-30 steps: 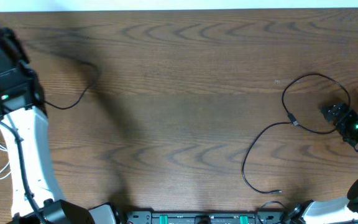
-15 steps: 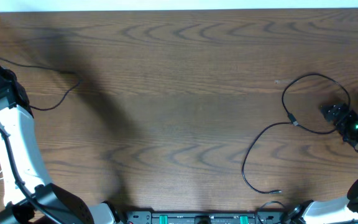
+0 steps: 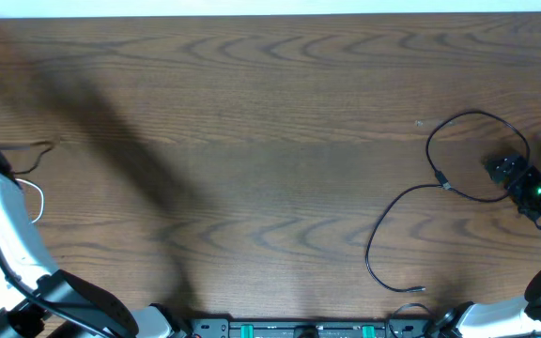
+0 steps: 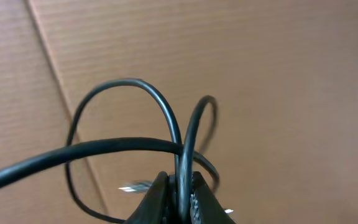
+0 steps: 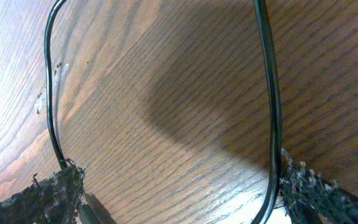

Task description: Untangle cables

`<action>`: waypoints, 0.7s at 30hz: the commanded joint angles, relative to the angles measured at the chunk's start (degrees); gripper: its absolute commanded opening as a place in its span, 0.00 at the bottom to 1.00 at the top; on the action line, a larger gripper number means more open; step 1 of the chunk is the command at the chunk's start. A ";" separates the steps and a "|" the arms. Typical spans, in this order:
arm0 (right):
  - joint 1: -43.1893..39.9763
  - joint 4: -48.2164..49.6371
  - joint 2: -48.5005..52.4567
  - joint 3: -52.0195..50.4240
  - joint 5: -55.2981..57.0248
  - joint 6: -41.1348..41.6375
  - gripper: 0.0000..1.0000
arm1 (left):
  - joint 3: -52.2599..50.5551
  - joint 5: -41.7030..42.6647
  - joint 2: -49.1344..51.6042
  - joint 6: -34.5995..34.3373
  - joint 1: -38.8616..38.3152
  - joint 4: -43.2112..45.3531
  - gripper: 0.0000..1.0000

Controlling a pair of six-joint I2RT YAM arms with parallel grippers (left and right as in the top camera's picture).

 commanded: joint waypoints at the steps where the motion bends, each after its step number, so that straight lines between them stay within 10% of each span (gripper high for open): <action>1: 0.68 -0.07 0.70 -0.59 -0.20 0.96 0.99 | 0.76 1.75 0.04 -1.09 0.09 -2.89 0.07; 12: 2.99 0.31 0.70 -0.59 -0.17 0.92 0.99 | 0.76 26.88 9.66 -10.29 -5.40 -18.84 0.08; 21: 3.26 0.07 0.70 -0.59 -0.17 0.92 0.99 | 0.76 28.06 19.23 -10.75 -14.21 -21.51 0.08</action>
